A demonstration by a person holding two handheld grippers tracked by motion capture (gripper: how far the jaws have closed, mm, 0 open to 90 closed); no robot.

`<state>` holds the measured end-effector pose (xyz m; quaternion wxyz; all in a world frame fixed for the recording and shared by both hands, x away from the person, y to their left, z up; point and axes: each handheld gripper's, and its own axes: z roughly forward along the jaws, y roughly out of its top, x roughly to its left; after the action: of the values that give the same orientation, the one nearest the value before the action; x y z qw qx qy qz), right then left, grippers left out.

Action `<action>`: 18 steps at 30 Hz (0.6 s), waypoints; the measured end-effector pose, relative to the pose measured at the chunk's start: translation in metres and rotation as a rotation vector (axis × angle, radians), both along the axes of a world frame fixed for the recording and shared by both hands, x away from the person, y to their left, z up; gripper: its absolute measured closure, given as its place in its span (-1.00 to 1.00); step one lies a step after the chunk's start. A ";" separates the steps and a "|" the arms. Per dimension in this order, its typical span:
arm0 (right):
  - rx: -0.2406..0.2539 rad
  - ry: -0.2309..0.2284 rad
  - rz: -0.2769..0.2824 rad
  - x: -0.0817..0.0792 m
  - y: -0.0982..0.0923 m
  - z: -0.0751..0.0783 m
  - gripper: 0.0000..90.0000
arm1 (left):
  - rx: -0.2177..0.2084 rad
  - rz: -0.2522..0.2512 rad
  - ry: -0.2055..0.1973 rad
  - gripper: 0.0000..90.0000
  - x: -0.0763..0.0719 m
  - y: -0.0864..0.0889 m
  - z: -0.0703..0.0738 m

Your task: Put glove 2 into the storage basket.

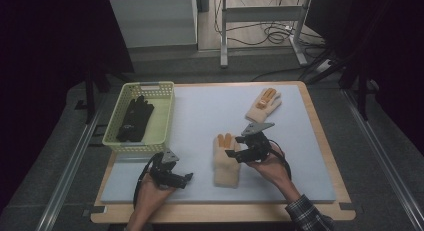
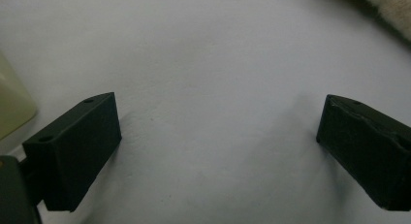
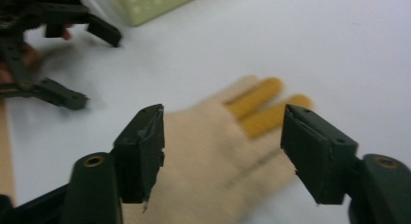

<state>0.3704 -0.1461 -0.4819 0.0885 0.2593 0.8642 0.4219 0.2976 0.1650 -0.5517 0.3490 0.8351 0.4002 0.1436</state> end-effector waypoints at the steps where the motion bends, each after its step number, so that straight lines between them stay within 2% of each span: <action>1: -0.011 -0.002 -0.029 0.002 -0.009 0.000 -0.13 | 0.000 0.000 0.000 -0.95 0.000 0.000 0.000; 5: -0.003 0.006 -0.055 0.004 -0.019 -0.006 0.01 | -0.002 0.001 0.001 -0.95 0.000 0.000 0.000; 6: -0.002 0.024 -0.073 0.007 -0.025 -0.013 0.05 | -0.002 0.001 0.001 -0.95 0.000 0.000 0.000; 9: -0.002 0.032 -0.085 0.010 -0.029 -0.018 0.07 | -0.002 0.001 0.001 -0.95 0.000 0.000 0.000; 18: -0.025 -0.005 -0.184 0.029 -0.054 -0.018 0.21 | -0.002 0.001 0.001 -0.95 0.000 0.000 0.000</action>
<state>0.3991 -0.1996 -0.5003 0.1321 0.3354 0.8417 0.4019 0.2974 0.1650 -0.5517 0.3494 0.8347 0.4010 0.1430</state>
